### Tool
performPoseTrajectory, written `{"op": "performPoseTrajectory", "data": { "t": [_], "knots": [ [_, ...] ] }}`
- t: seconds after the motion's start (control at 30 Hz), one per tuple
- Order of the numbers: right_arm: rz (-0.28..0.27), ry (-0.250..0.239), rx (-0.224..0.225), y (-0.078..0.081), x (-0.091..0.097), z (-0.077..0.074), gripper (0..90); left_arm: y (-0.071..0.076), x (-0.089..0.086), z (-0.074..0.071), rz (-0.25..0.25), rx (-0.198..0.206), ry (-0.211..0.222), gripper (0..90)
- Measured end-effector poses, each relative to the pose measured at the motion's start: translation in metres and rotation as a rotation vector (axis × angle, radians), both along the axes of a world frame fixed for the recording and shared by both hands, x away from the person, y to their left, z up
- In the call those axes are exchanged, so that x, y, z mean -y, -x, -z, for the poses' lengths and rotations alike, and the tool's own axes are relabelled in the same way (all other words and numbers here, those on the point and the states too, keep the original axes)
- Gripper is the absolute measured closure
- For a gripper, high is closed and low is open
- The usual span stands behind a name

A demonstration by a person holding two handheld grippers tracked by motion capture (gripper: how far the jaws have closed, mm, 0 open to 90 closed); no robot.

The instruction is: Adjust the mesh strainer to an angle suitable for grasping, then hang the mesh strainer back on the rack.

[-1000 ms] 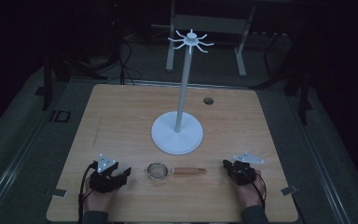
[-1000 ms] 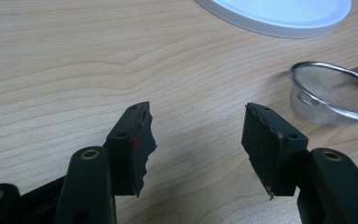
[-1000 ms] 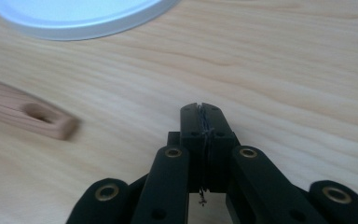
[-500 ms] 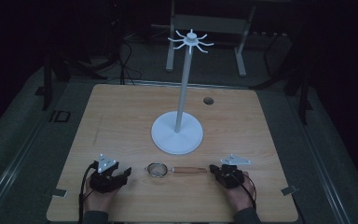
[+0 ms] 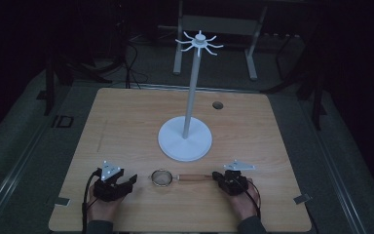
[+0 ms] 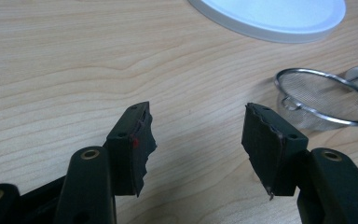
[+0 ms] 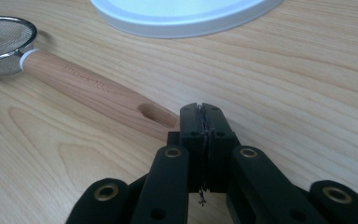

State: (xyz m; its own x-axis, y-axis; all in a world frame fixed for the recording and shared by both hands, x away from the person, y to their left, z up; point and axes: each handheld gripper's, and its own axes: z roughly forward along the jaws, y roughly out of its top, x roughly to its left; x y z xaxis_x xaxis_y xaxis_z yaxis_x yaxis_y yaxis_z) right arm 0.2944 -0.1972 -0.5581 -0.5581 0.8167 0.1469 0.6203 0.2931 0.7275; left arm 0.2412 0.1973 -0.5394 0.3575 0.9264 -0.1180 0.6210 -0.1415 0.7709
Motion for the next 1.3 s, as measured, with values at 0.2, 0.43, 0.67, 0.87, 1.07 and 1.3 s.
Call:
{"op": "performPoseTrajectory", "data": {
  "t": [0.2,0.43,0.67,0.87,1.07,1.3],
  "knots": [
    [-0.004,-0.005,-0.005,-0.005,-0.01,0.002,87.7,0.0,0.0,-0.005,0.009,0.021,0.015,42.5],
    [-0.019,-0.015,0.004,-0.012,-0.024,0.003,88.0,-0.006,0.005,-0.018,0.048,0.04,0.028,42.5],
    [-0.032,0.014,0.024,-0.012,-0.026,0.002,87.0,-0.016,0.018,-0.03,0.094,0.06,0.022,42.8],
    [-0.006,0.03,0.056,-0.012,-0.018,-0.007,83.8,-0.022,0.027,-0.038,0.13,0.07,0.015,43.0],
    [0.019,0.053,0.091,-0.01,-0.005,-0.017,81.9,-0.029,0.036,-0.042,0.162,0.06,0.006,44.7],
    [0.04,0.069,0.109,-0.007,0.008,-0.024,71.5,-0.038,0.051,-0.049,0.241,0.051,-0.023,47.3]
  ]
}}
